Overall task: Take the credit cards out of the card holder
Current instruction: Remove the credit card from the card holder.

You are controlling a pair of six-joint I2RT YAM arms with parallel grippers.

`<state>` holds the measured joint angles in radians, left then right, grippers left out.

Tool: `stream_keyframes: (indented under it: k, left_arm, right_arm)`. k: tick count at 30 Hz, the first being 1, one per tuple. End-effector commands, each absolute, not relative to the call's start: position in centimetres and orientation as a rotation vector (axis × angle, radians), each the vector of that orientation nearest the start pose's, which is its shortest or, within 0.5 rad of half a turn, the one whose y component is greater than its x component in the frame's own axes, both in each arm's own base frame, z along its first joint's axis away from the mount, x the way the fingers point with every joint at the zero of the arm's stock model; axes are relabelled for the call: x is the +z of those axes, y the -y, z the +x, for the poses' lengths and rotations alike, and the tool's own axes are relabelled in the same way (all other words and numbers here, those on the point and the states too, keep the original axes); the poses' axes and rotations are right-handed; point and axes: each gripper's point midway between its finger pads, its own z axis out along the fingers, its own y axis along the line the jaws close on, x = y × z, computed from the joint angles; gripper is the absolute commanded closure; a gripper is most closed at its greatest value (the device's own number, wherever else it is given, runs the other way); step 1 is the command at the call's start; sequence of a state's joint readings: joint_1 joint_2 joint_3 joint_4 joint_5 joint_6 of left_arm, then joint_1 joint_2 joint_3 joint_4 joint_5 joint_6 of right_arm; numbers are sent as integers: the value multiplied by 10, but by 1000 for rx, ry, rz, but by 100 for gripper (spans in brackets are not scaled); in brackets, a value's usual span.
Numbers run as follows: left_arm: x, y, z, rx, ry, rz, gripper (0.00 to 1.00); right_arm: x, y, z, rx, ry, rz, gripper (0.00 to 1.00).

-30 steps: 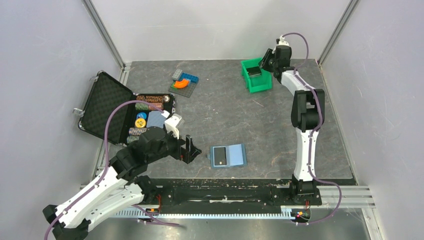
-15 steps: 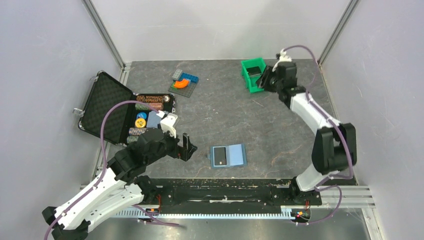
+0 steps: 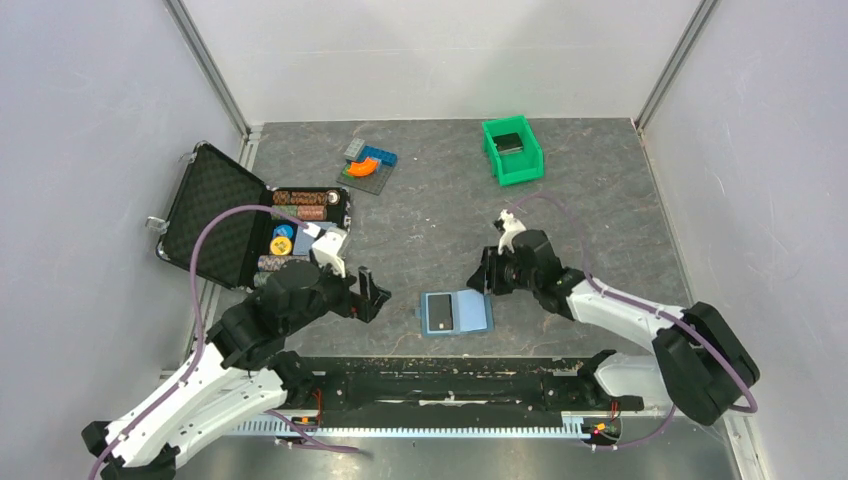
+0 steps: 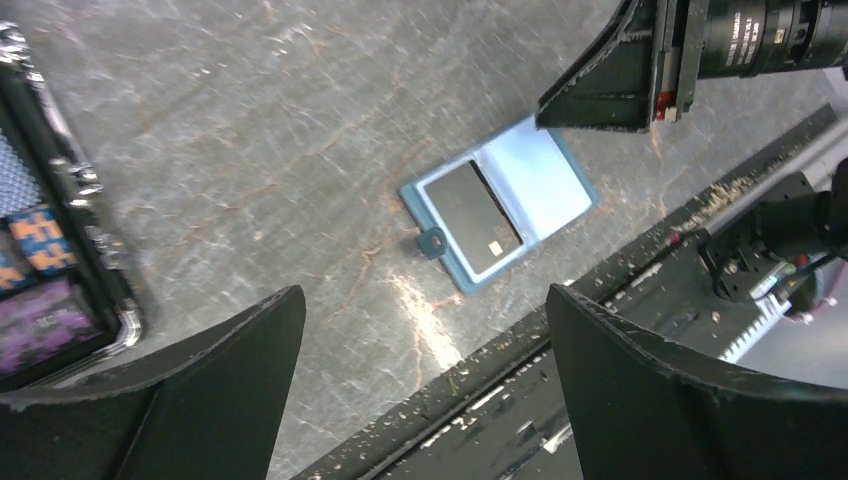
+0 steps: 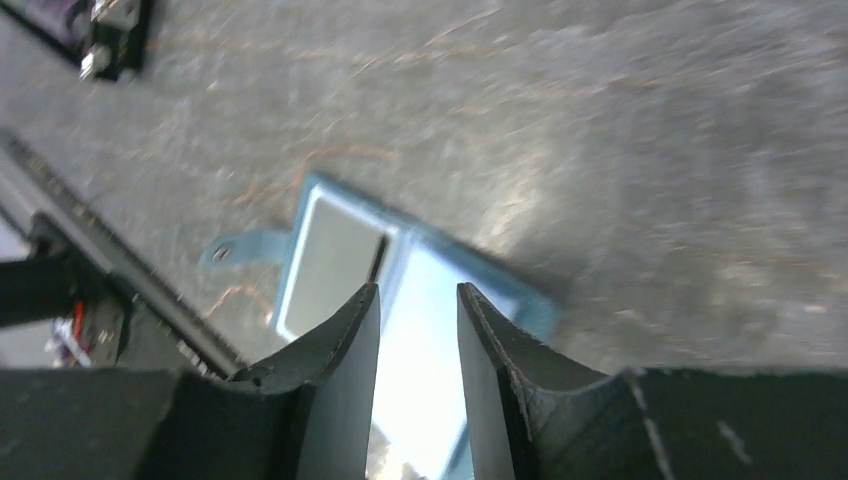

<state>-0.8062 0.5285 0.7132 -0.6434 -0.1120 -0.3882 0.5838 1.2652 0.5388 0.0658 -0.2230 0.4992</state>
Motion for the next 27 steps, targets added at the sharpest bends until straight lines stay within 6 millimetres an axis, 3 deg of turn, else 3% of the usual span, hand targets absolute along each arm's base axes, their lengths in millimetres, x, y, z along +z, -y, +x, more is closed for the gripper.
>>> stream_keyframes:
  k: [1,5,11,17,20,27]
  left_arm:
    - [202,197,155,-812,-2098,392,6]
    - [191,224,152,-949,-2141,391,15]
    - [169,254,161,-1058,-2201,344,61]
    - [134,278,168,-1116,-2273,341,88]
    - [114,284,167,-1122,-2331,361,94]
    - [93,291,173,-1146,-2315,330,98]
  right_arm:
    - [103,-267,218,1066,-2160,-336,64]
    - [87,-270,193,1113,-2171,-377,65]
    - [73,-258,182,1093,-2156,-370,66]
    - [56,-245,182,1002,-2184,-388,66]
    - [58,-247,179,1037,-2161,-387,66]
    - [74,-257,175,1147,-2113,-354,67]
